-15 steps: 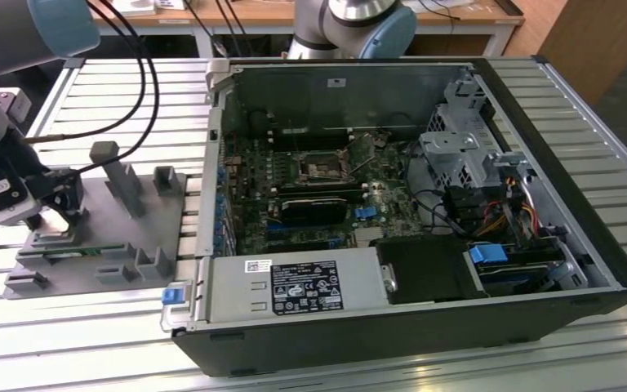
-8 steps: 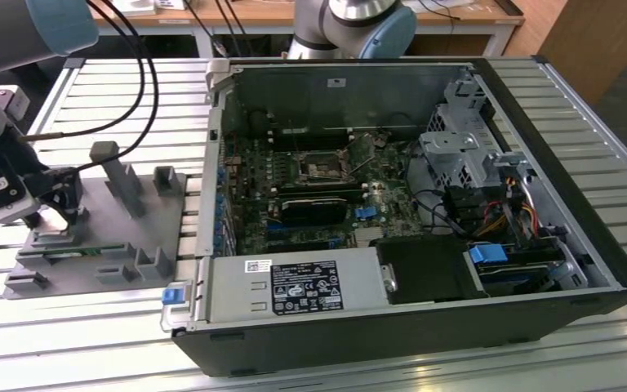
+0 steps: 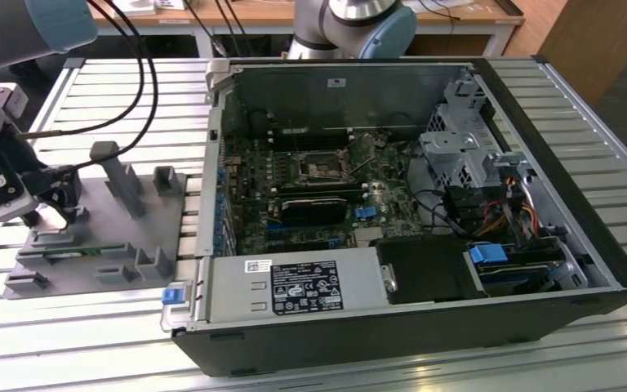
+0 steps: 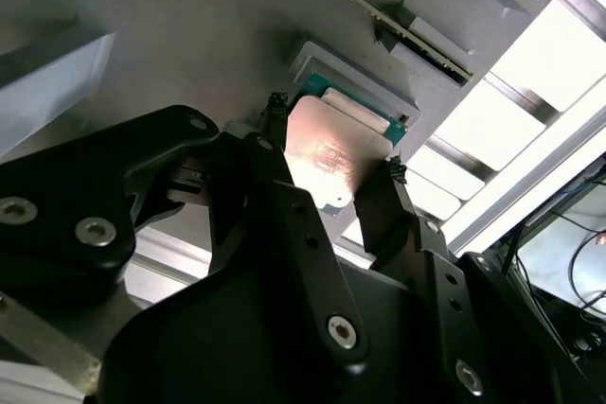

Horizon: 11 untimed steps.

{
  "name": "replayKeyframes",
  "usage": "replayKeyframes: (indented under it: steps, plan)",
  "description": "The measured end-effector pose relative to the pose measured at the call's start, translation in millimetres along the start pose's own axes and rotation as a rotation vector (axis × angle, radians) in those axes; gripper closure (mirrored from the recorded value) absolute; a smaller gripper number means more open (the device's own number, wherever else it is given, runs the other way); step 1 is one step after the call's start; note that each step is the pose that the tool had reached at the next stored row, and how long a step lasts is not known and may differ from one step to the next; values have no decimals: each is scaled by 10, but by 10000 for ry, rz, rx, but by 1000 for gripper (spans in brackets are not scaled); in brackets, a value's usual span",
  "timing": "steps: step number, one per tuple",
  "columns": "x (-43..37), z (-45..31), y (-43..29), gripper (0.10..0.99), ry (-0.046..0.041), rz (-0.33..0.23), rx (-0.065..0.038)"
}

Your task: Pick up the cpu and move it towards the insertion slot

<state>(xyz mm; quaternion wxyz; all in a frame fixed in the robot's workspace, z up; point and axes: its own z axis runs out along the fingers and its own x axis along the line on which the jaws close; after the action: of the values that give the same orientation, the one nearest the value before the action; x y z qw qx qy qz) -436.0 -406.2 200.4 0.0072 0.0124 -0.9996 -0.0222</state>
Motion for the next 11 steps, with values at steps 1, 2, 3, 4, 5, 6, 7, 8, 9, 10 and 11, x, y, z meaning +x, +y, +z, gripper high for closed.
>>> replayKeyframes:
  steps: [1,2,3,4,5,6,7,8,9,10,11]
  plan:
    - [0,-7,0,553,1,0,0]
    - [0,-17,1,553,0,0,0]
    - [0,-31,2,553,-1,0,0]
    - [1,-44,2,553,1,0,0]
    - [1,-52,2,553,0,0,0]
    - [1,-59,3,553,-1,0,0]
    - [1,-65,3,553,-1,0,-1]
    - [1,-74,3,553,0,-1,0]
    - [1,-81,4,553,0,0,0]
    - [1,-90,4,553,0,0,0]
    - [1,-100,5,553,-1,0,-1]
